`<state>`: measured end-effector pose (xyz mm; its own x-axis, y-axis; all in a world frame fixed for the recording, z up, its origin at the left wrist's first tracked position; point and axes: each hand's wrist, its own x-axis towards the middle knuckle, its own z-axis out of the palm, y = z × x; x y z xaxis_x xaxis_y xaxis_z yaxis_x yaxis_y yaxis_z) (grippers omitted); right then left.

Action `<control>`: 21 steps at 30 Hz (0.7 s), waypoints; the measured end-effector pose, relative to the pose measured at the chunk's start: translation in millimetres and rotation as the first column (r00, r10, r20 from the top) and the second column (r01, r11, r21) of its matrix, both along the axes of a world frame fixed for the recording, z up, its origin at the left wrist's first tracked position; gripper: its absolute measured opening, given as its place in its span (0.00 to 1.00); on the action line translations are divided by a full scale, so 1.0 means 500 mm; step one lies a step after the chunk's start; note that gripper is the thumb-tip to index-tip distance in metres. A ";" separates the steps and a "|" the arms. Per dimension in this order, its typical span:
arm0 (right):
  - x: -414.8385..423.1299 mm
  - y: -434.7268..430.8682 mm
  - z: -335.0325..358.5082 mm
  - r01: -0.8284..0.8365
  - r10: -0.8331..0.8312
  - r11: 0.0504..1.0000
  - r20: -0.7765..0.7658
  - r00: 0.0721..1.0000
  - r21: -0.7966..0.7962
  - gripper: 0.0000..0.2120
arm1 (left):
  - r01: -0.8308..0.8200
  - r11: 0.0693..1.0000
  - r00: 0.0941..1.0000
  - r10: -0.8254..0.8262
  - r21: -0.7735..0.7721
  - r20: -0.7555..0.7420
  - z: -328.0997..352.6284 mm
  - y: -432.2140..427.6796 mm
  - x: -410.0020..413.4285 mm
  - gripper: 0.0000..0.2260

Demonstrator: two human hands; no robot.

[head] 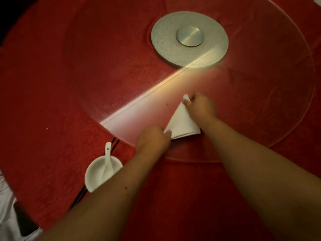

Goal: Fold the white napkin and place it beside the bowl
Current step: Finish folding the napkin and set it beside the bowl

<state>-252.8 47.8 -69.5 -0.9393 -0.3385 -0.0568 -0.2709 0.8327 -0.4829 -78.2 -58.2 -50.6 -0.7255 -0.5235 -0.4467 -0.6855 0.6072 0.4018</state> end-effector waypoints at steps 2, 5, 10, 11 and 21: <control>0.058 0.014 0.008 -0.059 0.060 0.998 -0.010 0.998 0.028 0.16 | -0.031 0.998 1.000 0.031 0.060 0.000 0.000 0.038 0.075 0.19; 0.159 0.033 0.016 -0.171 0.173 0.980 -0.015 0.985 0.101 0.17 | -0.143 0.981 0.990 0.144 0.128 0.003 -0.003 0.090 0.197 0.19; 0.325 0.040 0.028 -0.275 0.279 0.952 -0.008 0.960 0.135 0.16 | -0.211 0.963 0.977 0.203 0.170 0.065 -0.022 0.103 0.375 0.18; 0.354 0.032 0.025 -0.292 0.294 0.949 -0.001 0.956 0.121 0.15 | -0.224 0.961 0.974 0.213 0.162 0.078 -0.027 0.094 0.405 0.18; 0.460 -0.075 -0.019 -0.312 0.306 0.950 0.119 0.945 0.030 0.12 | -0.282 0.958 0.953 0.274 0.049 0.130 -0.052 0.006 0.586 0.20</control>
